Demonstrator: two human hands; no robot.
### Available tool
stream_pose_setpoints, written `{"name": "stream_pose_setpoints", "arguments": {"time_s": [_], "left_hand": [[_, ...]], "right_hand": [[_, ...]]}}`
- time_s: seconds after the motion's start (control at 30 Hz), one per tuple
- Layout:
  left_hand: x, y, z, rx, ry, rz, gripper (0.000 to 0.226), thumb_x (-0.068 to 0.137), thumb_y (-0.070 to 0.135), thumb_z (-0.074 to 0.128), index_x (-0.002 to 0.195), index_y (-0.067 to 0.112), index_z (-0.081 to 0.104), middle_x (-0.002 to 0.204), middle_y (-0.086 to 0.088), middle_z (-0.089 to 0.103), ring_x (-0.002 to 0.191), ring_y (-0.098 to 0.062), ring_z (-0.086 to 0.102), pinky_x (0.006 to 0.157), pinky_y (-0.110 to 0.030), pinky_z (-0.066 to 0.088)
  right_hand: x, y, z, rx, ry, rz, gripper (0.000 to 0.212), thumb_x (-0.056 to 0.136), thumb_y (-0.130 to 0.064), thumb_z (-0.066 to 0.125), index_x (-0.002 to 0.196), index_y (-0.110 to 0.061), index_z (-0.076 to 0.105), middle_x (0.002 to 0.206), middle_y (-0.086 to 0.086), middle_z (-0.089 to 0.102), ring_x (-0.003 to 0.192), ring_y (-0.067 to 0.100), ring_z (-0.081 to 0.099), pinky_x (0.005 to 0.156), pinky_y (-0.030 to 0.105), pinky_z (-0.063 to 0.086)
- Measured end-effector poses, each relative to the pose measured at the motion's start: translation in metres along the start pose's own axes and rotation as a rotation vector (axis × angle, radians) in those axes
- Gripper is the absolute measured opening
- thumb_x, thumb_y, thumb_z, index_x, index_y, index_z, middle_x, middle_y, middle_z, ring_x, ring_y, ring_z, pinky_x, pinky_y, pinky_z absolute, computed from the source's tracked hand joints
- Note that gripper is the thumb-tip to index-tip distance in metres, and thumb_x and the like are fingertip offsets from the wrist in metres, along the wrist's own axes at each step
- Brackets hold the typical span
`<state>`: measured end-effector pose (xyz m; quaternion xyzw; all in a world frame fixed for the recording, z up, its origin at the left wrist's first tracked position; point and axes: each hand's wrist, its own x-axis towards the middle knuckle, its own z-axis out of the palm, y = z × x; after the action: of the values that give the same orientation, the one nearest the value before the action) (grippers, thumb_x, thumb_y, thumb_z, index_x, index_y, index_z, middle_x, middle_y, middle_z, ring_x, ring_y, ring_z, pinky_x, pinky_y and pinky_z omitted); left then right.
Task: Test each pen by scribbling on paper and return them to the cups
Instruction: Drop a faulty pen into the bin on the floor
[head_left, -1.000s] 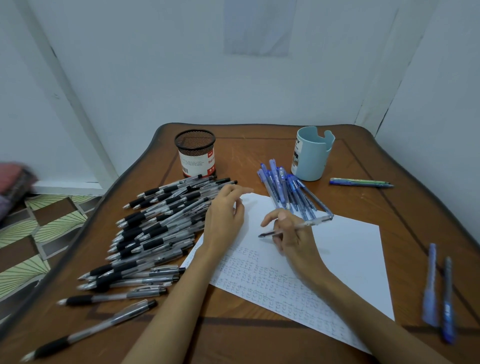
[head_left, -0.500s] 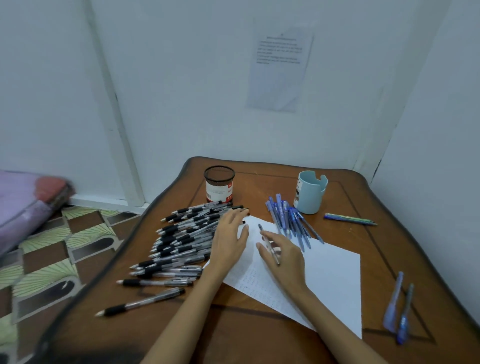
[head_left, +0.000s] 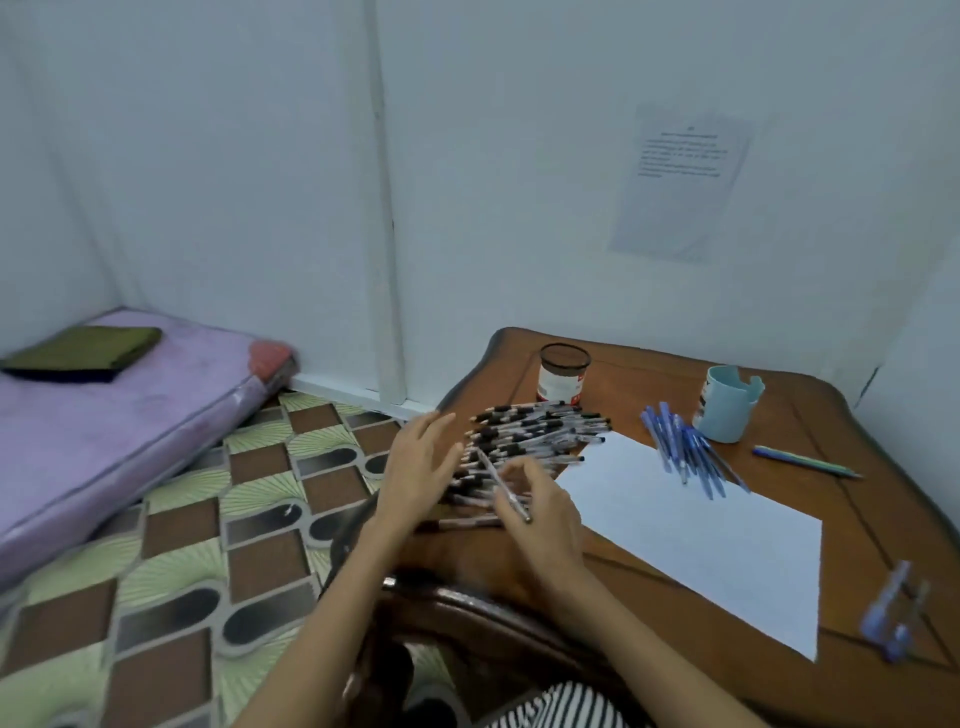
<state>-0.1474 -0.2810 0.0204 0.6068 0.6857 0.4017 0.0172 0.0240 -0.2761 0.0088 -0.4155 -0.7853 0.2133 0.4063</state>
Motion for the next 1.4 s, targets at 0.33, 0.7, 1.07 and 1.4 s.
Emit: {"name": "stream_pose_setpoints", "arguments": {"time_s": [0.33, 0.7, 1.07, 1.4], "left_hand": [[-0.107, -0.075, -0.124, 0.094, 0.152, -0.177, 0.037, 0.090, 0.017, 0.059, 0.125, 0.008, 0.058, 0.131, -0.013, 0.053, 0.124, -0.027, 0.045, 0.105, -0.033, 0.030], [-0.293, -0.117, -0.209, 0.216, 0.307, -0.495, 0.039, 0.093, 0.023, 0.057, 0.132, 0.017, 0.052, 0.141, -0.005, 0.044, 0.133, -0.019, 0.035, 0.111, -0.037, 0.027], [-0.397, -0.147, -0.277, 0.287, 0.506, -0.722, 0.039, 0.093, 0.019, 0.054, 0.132, 0.016, 0.051, 0.138, -0.005, 0.047, 0.132, -0.020, 0.037, 0.111, -0.046, 0.032], [-0.437, -0.181, -0.286, 0.295, 0.479, -0.852, 0.036, 0.093, 0.018, 0.052, 0.129, 0.014, 0.053, 0.132, -0.003, 0.050, 0.125, -0.015, 0.041, 0.108, -0.037, 0.034]], "right_hand": [[-0.062, -0.106, 0.082, 0.123, -0.175, -0.201, 0.013, 0.084, -0.024, 0.064, 0.096, -0.022, 0.060, 0.084, -0.006, 0.067, 0.076, 0.011, 0.062, 0.059, 0.027, 0.045], [-0.164, -0.190, 0.152, 0.419, -0.463, -0.256, 0.012, 0.085, -0.019, 0.066, 0.091, -0.023, 0.057, 0.083, -0.011, 0.065, 0.073, 0.002, 0.063, 0.060, 0.021, 0.053], [-0.231, -0.255, 0.211, 0.513, -0.816, -0.306, 0.015, 0.084, -0.013, 0.067, 0.093, -0.023, 0.059, 0.089, -0.007, 0.065, 0.077, 0.003, 0.063, 0.067, 0.018, 0.054], [-0.267, -0.283, 0.271, 0.215, -1.126, -0.392, 0.032, 0.084, -0.013, 0.067, 0.113, -0.023, 0.058, 0.110, -0.007, 0.065, 0.087, 0.002, 0.059, 0.066, 0.008, 0.042]]}}
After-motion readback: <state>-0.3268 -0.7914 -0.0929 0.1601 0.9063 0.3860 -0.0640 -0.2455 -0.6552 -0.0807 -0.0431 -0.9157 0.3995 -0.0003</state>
